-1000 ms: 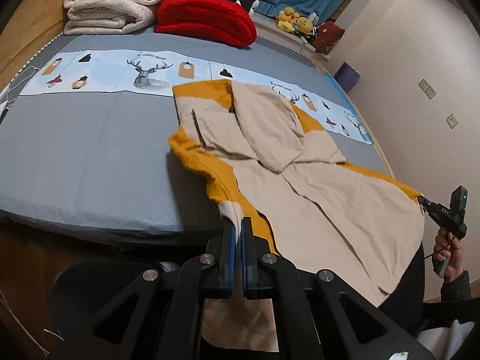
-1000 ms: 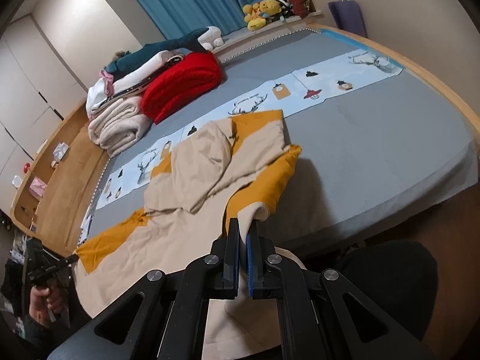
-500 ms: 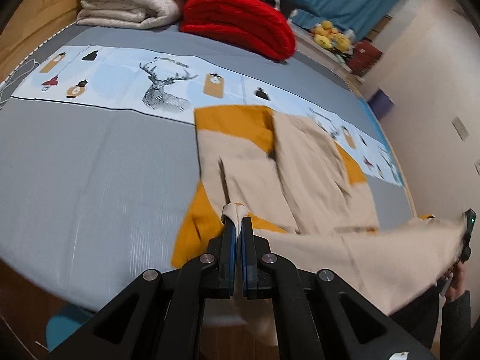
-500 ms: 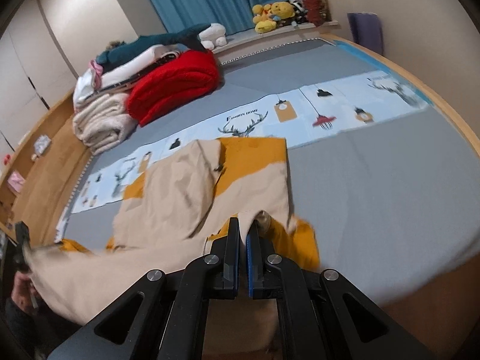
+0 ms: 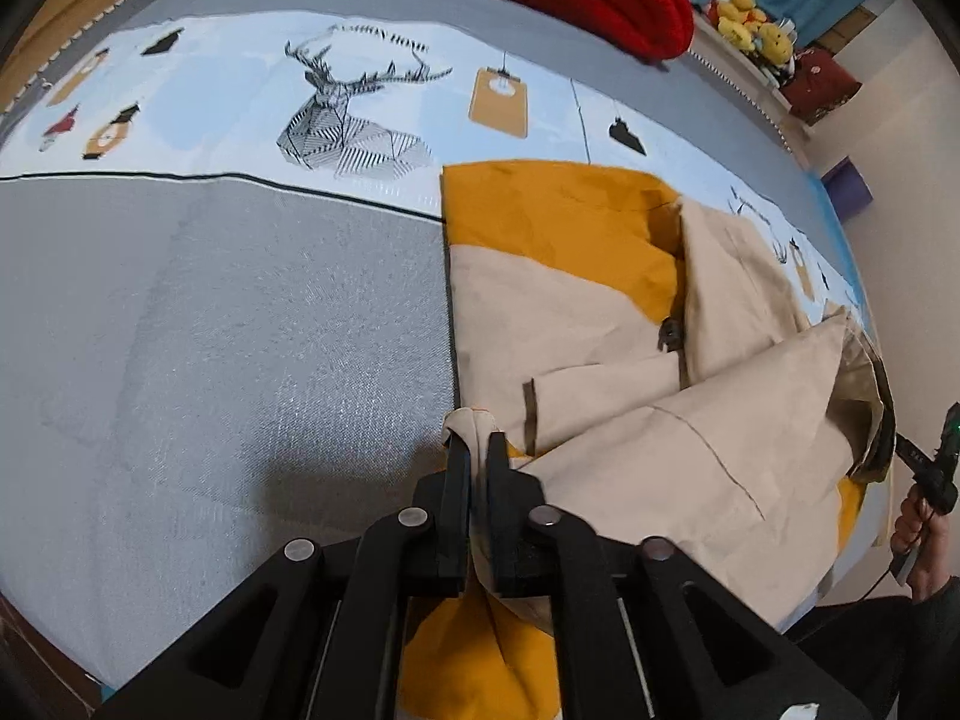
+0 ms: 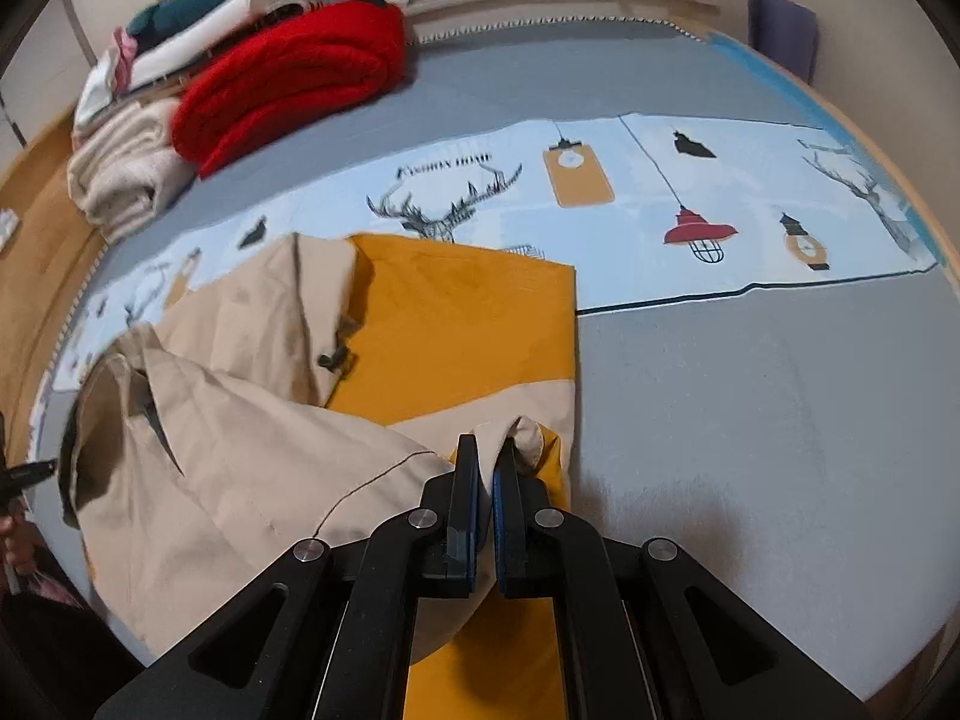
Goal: Fold large clothes
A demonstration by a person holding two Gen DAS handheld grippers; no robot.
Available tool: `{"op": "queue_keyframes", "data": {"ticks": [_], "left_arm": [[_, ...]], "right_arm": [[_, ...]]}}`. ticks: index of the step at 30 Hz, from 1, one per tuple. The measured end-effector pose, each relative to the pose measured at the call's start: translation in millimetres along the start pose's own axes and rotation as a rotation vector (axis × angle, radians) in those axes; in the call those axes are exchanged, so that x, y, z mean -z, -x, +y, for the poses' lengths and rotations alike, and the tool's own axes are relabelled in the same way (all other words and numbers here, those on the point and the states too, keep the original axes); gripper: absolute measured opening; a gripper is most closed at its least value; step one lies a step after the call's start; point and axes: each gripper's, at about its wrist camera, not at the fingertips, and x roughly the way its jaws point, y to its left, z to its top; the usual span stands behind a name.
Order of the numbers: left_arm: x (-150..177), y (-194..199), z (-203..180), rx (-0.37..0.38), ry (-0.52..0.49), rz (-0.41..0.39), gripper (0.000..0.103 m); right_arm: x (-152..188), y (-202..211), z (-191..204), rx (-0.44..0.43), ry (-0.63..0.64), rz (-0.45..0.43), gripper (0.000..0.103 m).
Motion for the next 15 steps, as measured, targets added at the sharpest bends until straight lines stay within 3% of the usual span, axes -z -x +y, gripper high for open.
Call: {"op": "queue_keyframes", "data": {"ticks": [4,6,7,10,13,15], "left_arm": [[-1,9,12,0.066,0.063,-0.012,0.015],[1,17,16,0.051,0.088,-0.046,0.031],[3,25,19,0.048,0.102,-0.072,0.033],[8,34,29,0.070,0.148,-0.105,0.034],[19,30,28,0.047,0.143,-0.069,0.034],[22,27,24,0.030,0.118,-0.049,0.034]], "right_arm": [[-5,-6,-4,-0.013,-0.010,0.040,0.006],[-3,-2,-9,-0.028,-0.057,0.035,0.010],[-2,0,-11,-0.029,-0.079,0.032,0.011],[10,10,-15,-0.044,-0.115,-0.005,0.016],[23,22,-24,-0.022,-0.148,-0.052,0.025],[26,30,-35,-0.035,-0.194,-0.065,0.026]]}}
